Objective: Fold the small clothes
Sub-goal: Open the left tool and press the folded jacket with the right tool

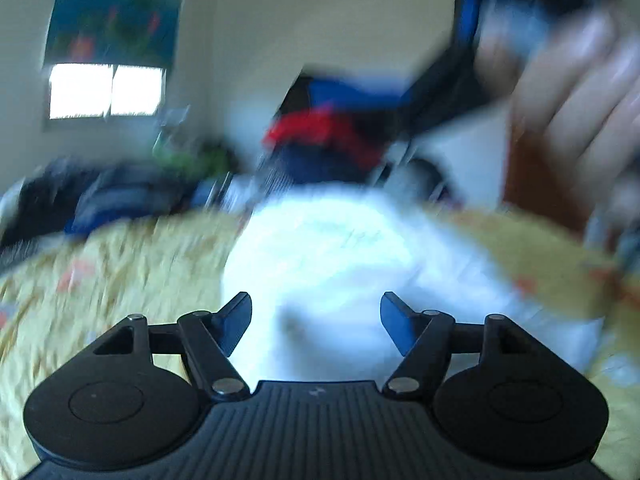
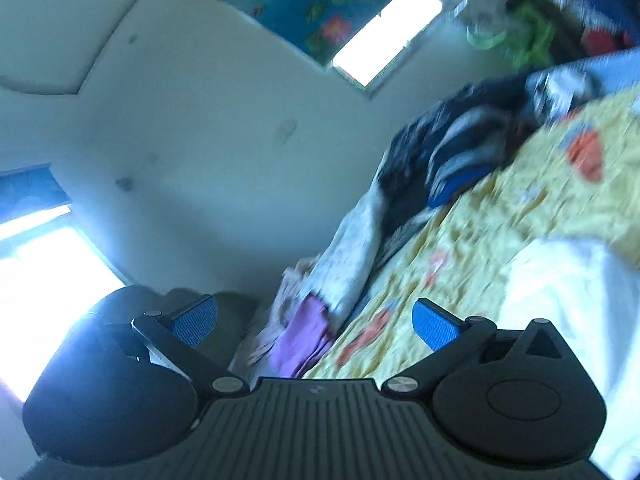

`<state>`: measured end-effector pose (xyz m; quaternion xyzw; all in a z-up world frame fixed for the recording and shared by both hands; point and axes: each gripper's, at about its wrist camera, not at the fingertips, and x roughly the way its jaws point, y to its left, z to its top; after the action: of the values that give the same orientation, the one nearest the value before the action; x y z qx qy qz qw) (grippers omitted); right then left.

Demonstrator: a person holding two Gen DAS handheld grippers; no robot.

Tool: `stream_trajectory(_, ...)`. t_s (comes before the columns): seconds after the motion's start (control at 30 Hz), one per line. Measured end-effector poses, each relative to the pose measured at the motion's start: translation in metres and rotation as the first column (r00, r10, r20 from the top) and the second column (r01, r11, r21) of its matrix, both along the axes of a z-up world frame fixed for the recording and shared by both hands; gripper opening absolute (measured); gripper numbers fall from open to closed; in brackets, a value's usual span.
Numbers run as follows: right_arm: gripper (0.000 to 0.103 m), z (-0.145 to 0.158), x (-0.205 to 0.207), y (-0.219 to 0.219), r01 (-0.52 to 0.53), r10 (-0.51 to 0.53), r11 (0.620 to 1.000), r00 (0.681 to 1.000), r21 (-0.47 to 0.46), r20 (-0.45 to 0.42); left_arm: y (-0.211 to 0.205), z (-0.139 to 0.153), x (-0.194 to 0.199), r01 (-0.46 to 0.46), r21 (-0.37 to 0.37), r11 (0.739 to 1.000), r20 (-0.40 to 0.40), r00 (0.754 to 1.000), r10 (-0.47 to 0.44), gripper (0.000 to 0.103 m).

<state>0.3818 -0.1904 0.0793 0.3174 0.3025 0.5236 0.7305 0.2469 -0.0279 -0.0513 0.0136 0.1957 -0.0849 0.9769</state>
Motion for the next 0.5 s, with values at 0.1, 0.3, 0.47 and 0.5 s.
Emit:
stream_trajectory(0.1,0.102,-0.012,0.011,0.024,-0.014,0.012,1.0,0.998,-0.026,-0.063,-0.029,-0.016,0.003,0.043,0.081,0.996,-0.002,0.999,-0.043,0.07)
stream_trajectory(0.3,0.101,-0.072,0.05,0.02,0.12,-0.143,0.952,0.988,-0.28,-0.064,-0.077,-0.038,-0.013,0.195,0.283,0.939,0.031,0.977,-0.212,0.07)
stream_trajectory(0.47,0.087,-0.128,0.063,-0.025,0.174,-0.194,0.95,0.979,-0.261,-0.056,-0.07,-0.038,-0.004,0.247,0.204,0.947,0.003,0.968,-0.253,0.071)
stream_trajectory(0.5,0.085,-0.135,0.063,-0.029,0.177,-0.193,0.95,0.98,-0.257,-0.039,-0.07,-0.039,-0.004,0.255,0.197,0.947,-0.001,0.966,-0.26,0.071)
